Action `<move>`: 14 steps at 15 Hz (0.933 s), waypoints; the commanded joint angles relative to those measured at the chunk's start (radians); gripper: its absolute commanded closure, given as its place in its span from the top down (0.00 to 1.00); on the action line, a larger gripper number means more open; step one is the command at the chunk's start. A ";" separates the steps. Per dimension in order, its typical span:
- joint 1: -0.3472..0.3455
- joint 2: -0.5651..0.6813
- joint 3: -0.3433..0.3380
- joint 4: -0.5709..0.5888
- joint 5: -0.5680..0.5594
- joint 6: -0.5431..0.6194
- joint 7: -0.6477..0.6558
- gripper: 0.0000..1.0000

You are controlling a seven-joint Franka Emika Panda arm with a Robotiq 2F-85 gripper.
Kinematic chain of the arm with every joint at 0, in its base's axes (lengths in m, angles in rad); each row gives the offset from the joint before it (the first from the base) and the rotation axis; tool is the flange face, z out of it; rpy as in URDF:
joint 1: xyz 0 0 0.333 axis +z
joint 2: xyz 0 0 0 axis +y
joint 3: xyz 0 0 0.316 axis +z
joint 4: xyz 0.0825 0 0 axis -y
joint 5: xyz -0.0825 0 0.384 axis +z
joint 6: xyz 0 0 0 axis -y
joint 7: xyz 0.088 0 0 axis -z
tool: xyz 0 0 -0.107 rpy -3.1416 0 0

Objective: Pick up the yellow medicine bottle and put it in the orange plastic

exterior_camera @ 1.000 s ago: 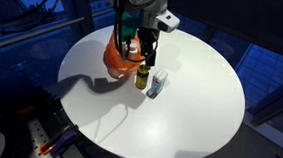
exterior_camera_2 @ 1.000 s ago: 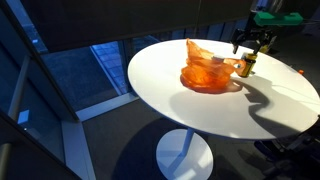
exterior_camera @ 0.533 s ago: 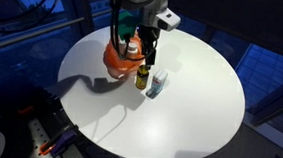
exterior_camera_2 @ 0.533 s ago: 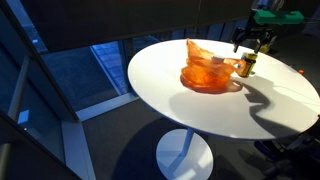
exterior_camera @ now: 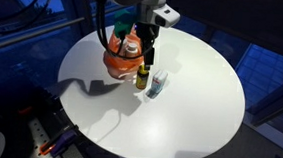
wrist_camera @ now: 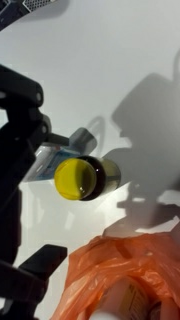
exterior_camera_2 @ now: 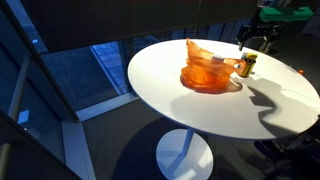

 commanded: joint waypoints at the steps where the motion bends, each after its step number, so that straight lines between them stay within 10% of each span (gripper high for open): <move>1: 0.007 -0.015 -0.003 -0.021 -0.015 -0.006 0.026 1.00; 14: -0.010 0.046 0.006 0.015 0.024 0.000 -0.010 1.00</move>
